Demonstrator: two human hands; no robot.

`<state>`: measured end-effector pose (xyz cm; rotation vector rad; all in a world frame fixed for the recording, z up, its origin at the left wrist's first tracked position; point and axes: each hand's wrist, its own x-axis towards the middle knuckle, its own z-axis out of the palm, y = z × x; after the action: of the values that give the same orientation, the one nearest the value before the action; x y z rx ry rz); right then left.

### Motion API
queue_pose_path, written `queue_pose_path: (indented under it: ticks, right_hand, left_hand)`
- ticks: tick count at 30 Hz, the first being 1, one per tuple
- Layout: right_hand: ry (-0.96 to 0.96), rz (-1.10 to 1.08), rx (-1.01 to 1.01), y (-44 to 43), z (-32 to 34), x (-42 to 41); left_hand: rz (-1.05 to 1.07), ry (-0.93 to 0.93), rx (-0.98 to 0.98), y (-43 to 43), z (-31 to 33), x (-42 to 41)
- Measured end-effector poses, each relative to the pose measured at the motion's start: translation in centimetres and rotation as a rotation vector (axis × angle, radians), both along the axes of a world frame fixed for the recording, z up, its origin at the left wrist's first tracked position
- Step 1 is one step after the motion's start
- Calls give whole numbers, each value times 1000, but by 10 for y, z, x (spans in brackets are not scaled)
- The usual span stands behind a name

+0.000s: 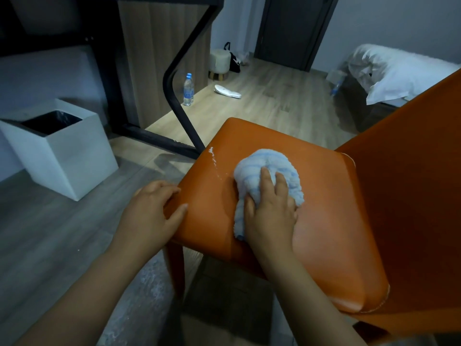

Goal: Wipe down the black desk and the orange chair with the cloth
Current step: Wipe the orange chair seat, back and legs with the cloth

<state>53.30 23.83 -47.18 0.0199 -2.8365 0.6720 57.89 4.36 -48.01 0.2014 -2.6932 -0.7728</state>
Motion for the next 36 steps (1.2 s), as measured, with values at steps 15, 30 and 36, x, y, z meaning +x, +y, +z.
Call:
queue_pose_path:
  ticks: [15, 30, 36]
  right_hand:
    - [22, 200, 7, -80, 6, -32]
    - [153, 106, -284, 106, 13, 40]
    - [143, -136, -250, 141, 5, 76]
  left_hand:
    - [50, -27, 135, -25, -10, 19]
    - [-137, -10, -17, 26, 22, 10]
    - [-261, -41, -66, 60, 26, 7]
